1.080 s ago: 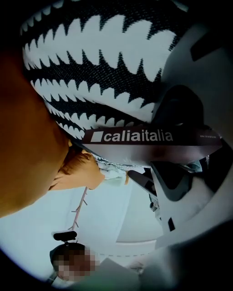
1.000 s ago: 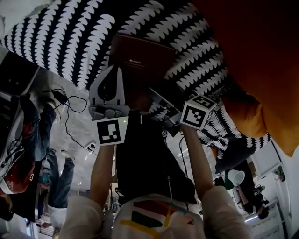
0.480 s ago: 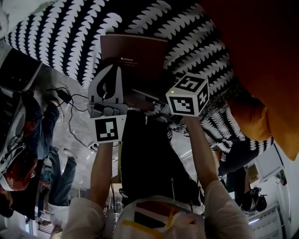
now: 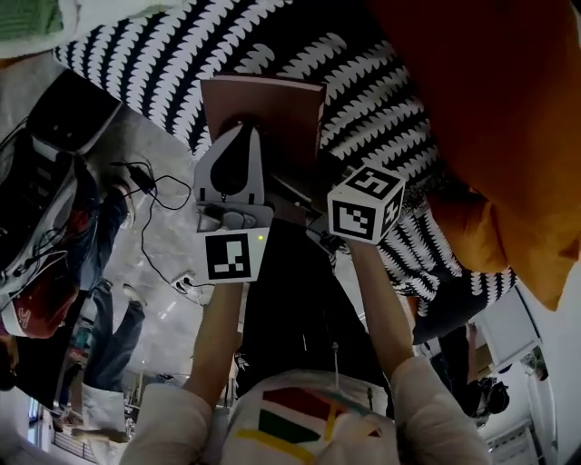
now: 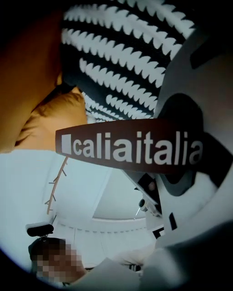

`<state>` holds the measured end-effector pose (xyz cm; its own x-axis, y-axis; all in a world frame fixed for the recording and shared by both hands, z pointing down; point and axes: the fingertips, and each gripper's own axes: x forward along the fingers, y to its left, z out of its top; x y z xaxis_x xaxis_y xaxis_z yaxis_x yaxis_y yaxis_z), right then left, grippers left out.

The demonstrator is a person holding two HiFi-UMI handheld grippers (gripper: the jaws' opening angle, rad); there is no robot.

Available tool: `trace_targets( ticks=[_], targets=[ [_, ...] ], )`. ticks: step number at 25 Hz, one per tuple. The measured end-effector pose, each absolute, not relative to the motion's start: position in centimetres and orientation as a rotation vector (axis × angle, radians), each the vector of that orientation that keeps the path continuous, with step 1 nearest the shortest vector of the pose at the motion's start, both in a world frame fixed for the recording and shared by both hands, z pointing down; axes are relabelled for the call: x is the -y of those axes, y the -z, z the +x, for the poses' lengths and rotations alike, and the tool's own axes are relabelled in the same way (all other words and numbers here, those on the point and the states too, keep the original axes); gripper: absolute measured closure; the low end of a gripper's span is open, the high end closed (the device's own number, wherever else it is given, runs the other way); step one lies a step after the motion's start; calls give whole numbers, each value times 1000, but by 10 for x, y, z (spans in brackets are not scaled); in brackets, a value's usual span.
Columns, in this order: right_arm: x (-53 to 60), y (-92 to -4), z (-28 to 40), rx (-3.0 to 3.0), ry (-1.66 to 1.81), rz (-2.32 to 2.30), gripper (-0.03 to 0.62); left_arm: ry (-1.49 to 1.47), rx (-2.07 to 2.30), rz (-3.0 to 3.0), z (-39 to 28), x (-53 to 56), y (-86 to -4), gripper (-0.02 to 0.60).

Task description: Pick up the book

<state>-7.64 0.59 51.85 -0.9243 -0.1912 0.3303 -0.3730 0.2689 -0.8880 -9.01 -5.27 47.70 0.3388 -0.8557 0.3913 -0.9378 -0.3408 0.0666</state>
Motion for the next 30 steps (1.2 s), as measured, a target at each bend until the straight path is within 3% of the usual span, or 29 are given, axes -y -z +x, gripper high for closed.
trace_targets(
  ticks=[8, 16, 22, 30],
  targets=[
    [0, -270, -35, 2676, -1453, 744, 439, -263, 1697, 2534, -87, 53, -232, 579],
    [-35, -38, 10, 2859, -922, 997, 439, -66, 1798, 2758, -76, 7, 0, 580],
    [-67, 17, 34, 2720, -514, 1381, 439, 34, 1739, 2883, -40, -29, 56, 578],
    [-73, 22, 52, 2605, -432, 1566, 439, 77, 1714, 2964, -28, -35, 73, 578]
  ],
)
